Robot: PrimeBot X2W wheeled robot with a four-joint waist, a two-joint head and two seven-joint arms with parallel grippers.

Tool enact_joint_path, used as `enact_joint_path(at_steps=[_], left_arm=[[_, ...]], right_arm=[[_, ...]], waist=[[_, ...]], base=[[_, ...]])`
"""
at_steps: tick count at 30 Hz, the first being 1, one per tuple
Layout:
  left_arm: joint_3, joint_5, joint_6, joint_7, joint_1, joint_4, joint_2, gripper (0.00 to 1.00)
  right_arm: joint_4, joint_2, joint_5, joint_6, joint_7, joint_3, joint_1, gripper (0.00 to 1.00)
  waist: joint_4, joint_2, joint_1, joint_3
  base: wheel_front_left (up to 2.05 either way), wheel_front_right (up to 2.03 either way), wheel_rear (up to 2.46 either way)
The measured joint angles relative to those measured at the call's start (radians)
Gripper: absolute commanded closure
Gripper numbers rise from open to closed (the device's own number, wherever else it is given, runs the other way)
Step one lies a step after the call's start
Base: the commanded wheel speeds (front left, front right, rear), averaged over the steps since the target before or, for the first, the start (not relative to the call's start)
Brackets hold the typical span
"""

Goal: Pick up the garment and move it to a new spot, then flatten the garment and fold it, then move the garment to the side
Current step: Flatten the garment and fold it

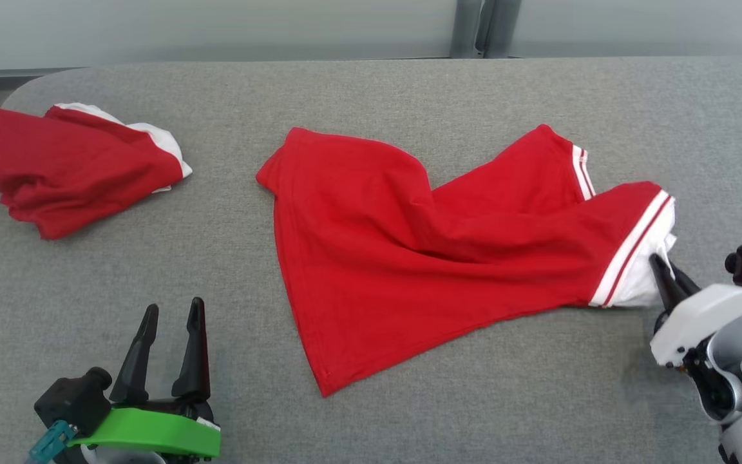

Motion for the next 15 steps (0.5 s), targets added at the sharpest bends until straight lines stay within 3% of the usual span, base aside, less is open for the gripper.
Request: enact_joint_path(at_steps=[5, 15], left_arm=[[0.002, -0.001, 0.002, 0.0, 0.009, -0.005, 0.004, 0.0], [0.002, -0.008, 0.005, 0.0, 0.009, -0.008, 0.006, 0.0]], right_arm=[[-0.13, 0.019, -0.057, 0.0, 0.101, -0.108, 0.118, 1.0], [-0.396, 0.157, -0.216, 0.0, 0.317, -0.286, 0.252, 1.0]], waist=[[-0.028, 0.0, 0.0, -0.007], [-0.057, 0.0, 0.0, -0.02]], base=[[0.0, 0.0, 0.0], [0.0, 0.0, 0.0]])
